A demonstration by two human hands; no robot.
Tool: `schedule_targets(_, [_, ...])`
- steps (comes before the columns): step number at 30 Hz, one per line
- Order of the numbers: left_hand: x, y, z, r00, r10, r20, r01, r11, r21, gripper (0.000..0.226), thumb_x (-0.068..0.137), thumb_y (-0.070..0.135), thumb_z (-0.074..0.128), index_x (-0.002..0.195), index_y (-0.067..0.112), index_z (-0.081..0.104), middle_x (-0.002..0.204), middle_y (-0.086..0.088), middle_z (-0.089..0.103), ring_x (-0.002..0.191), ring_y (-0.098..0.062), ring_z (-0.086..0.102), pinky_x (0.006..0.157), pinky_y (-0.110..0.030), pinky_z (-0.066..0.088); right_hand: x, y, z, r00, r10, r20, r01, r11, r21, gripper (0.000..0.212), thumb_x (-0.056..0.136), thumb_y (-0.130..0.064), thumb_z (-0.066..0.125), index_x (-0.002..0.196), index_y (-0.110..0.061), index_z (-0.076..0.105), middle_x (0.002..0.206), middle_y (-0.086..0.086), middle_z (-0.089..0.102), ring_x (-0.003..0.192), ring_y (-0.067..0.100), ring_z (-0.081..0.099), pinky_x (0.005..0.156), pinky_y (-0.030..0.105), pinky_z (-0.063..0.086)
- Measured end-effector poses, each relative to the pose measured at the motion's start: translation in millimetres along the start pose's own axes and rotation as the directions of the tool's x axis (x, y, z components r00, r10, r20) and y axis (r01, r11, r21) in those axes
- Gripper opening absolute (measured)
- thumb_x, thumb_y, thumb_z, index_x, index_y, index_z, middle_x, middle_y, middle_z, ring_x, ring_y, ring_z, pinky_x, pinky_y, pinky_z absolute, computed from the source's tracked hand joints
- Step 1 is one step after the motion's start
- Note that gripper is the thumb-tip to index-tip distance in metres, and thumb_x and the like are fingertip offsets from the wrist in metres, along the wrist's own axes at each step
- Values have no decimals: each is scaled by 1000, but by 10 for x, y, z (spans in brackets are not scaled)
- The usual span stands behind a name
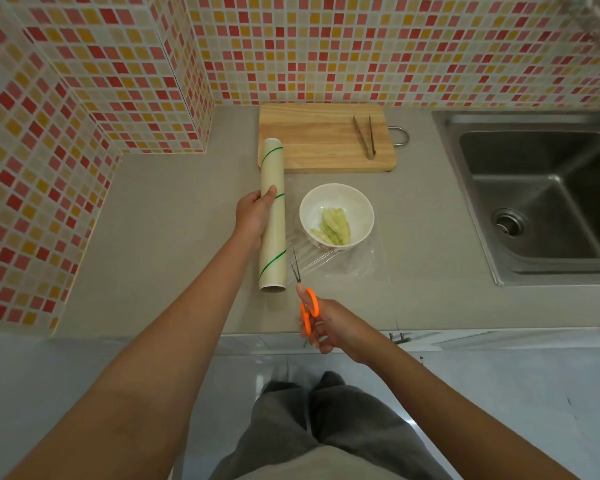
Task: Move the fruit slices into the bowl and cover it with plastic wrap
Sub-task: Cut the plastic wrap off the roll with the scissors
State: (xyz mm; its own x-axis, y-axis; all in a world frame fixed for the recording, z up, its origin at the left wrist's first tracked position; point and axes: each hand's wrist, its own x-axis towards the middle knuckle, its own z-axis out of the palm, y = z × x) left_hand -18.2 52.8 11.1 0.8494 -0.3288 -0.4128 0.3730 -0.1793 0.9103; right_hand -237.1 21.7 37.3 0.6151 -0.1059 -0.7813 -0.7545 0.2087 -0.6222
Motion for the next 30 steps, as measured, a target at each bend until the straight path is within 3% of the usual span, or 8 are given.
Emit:
schedule_targets(4, [0,-21,-1,1000,-4,0,4,1000,-1,27,89,35,62,90,8,65,88,-13,63,80,-26,59,77,-41,51,70,-2,52,999,-5,-33,5,1000,-8,63,86,-69,39,88,-8,54,73,8,58,55,16,47,50,24,34])
schedule_targets(7, [2,-28,7,1000,-14,-5,14,1000,-5,27,90,34,61,90,7,64,89,-14,62,81,-26,58,82,-46,53,111,31,79,997,-27,-74,26,999,-21,57,88,-66,38,84,-11,54,73,6,60,55,14,48,51,24,36])
schedule_targets(12, [-4,-36,32,1000,-25,-14,25,1000,6,26,90,33,61,82,9,61,87,-16,59,79,-26,56,76,-40,49,161,134,126,977,-158,-142,160,987,2,48,90,-59,44,81,-13,52,68,4,59,45,10,43,46,20,35])
schedule_targets(18, [0,-35,22,999,-36,-5,36,999,19,26,90,33,61,85,7,62,87,-17,58,80,-26,56,77,-41,49,297,-1,131,988,-26,-154,41,995,93,59,82,-72,44,78,-14,53,63,2,61,43,11,46,43,16,35])
schedule_targets(25, [3,-42,24,998,-69,-11,69,998,-5,26,90,34,60,82,9,62,87,-16,59,80,-27,57,84,-51,52,421,-57,67,961,-195,-196,206,978,37,54,86,-64,49,80,-11,52,63,4,60,33,9,41,40,16,33])
schedule_targets(30, [-10,-58,26,998,-62,0,62,998,3,26,91,33,59,81,9,63,86,-16,61,80,-28,59,80,-45,52,477,-154,25,970,-145,-193,161,984,71,61,78,-74,48,78,-13,53,57,1,60,36,10,42,39,15,31])
